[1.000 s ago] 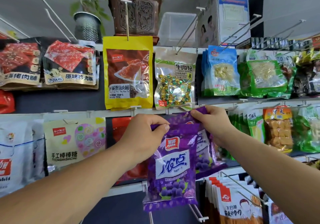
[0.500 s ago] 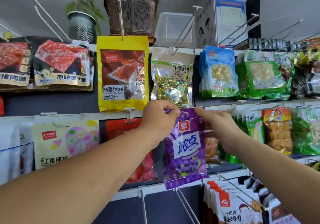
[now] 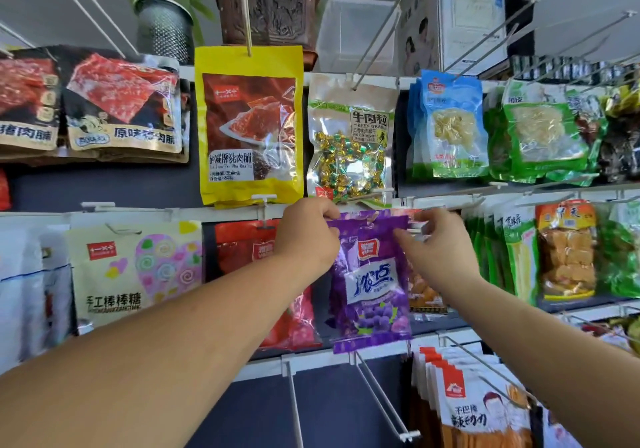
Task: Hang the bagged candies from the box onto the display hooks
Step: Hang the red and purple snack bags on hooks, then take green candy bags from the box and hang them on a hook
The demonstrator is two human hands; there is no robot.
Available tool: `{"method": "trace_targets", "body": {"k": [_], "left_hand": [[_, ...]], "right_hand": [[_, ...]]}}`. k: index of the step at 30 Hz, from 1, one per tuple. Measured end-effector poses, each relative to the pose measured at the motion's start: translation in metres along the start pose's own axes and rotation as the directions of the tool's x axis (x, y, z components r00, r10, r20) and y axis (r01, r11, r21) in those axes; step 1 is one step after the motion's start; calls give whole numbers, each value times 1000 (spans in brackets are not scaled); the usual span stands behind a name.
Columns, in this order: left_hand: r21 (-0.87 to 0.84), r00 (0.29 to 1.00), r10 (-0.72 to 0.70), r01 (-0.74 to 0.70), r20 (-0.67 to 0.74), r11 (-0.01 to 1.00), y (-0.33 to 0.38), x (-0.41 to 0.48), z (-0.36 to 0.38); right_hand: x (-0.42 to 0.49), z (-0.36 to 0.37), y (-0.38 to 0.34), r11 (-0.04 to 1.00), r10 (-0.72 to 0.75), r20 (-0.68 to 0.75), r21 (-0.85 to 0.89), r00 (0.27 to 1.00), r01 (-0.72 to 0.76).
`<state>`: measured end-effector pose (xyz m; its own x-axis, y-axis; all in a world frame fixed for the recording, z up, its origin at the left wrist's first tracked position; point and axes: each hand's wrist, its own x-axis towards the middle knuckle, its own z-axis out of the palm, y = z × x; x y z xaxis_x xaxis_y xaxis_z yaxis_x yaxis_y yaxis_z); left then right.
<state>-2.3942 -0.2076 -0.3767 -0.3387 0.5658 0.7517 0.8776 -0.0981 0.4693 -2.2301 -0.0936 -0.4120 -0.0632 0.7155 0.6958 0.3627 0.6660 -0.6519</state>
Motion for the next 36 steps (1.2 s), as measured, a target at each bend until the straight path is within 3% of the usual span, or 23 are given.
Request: {"method": "trace_targets", "body": {"k": [2, 4, 6, 10, 15, 21, 30, 36], "left_hand": [[-27, 1000, -6, 6, 18, 1000, -4, -8, -8], [-57, 1000, -17, 19, 26, 998, -9, -19, -18], [-55, 999, -33, 35, 38, 998, -15, -34, -27], [-41, 984, -83, 91, 160, 995, -29, -69, -43], [-55, 965, -138, 154, 224, 987, -40, -104, -70], [-22, 941, -176, 191, 290, 981, -44, -161, -116], [60, 882, -340, 340, 326, 939, -86, -279, -184], [91, 826, -438, 436, 354, 895, -133, -390, -211]], "right_hand": [[-15, 3, 5, 948, -280, -109, -187, 954, 257], [-39, 12, 7, 825, -523, 6, -248, 852, 508], [-58, 26, 11, 782, -549, 172, -239, 818, 575], [-68, 45, 6, 860, -364, 340, -235, 867, 453], [-62, 41, -14, 940, -142, 501, -203, 854, 275], [-107, 28, -55, 961, -185, 429, -111, 884, 254], [-248, 53, -108, 952, -248, 595, 4, 764, 306], [-373, 83, -107, 984, -150, 735, 50, 661, 169]]}}
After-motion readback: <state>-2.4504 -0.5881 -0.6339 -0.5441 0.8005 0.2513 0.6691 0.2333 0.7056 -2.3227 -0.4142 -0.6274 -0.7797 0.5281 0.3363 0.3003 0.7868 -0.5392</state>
